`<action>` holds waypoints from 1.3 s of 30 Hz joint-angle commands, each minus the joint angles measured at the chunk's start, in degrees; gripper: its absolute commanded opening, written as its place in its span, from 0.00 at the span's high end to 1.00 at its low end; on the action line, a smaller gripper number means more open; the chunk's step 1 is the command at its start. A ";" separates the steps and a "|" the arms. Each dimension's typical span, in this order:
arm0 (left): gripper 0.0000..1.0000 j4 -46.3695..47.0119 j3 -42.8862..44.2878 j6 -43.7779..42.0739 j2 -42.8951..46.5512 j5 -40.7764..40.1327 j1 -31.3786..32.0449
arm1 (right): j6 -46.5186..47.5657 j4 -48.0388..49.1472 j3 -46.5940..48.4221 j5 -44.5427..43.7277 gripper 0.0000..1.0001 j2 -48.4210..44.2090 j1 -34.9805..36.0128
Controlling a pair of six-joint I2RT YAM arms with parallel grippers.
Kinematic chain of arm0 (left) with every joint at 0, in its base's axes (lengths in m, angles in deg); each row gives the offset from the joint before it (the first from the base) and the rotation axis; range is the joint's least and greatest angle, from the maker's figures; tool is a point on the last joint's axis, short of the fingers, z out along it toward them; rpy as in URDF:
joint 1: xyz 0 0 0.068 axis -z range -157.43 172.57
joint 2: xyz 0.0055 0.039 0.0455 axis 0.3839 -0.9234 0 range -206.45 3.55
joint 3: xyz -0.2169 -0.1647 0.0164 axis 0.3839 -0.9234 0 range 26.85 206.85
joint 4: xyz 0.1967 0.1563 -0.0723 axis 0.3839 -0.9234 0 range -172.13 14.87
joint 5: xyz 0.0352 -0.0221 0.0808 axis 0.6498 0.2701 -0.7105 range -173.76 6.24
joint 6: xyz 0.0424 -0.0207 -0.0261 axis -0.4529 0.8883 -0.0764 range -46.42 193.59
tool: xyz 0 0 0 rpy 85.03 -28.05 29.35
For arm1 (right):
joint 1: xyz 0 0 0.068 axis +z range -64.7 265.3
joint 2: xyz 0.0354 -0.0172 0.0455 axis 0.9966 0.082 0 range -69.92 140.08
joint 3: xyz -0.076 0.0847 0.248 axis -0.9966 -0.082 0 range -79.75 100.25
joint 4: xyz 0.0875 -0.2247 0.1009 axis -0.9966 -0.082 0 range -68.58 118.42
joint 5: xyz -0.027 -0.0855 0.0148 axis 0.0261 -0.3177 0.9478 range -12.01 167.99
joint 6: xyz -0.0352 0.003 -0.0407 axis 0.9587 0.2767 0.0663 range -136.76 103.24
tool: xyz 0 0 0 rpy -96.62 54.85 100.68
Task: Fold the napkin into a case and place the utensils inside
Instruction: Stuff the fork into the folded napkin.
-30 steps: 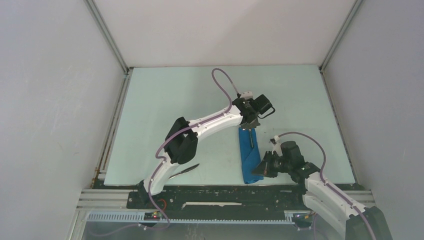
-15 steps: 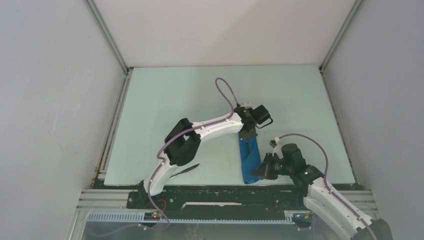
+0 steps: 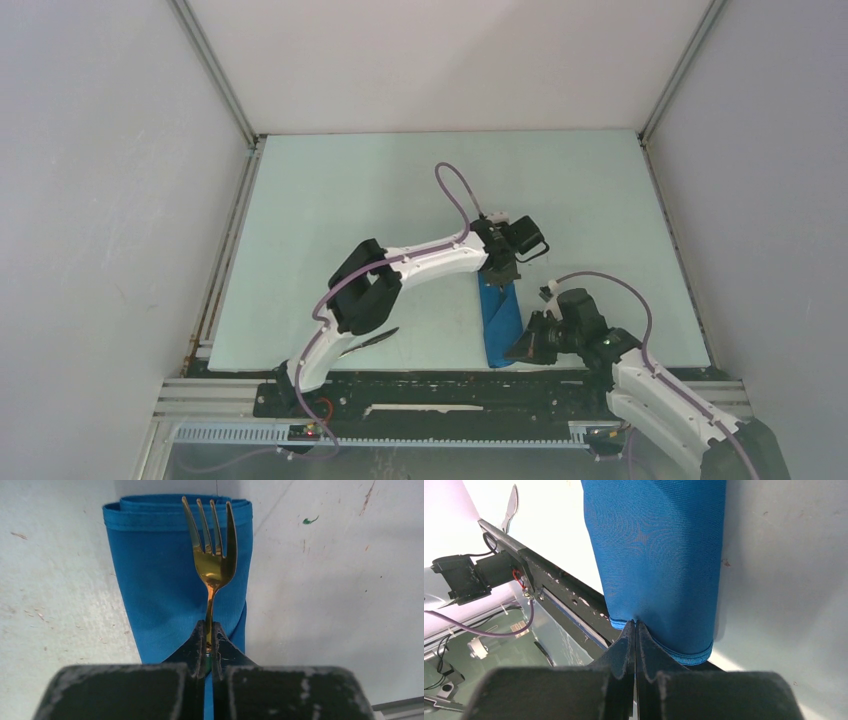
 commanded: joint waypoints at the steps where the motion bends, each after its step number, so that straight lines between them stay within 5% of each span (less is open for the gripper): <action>1: 1.00 2.08 -1.64 2.13 4.87 1.98 0.64 | -0.36 1.44 -0.43 -1.72 1.00 -0.32 0.59; 39: 1.00 8.29 -9.08 9.59 7.19 4.63 2.97 | -0.36 4.35 -1.57 -1.46 1.00 0.22 0.75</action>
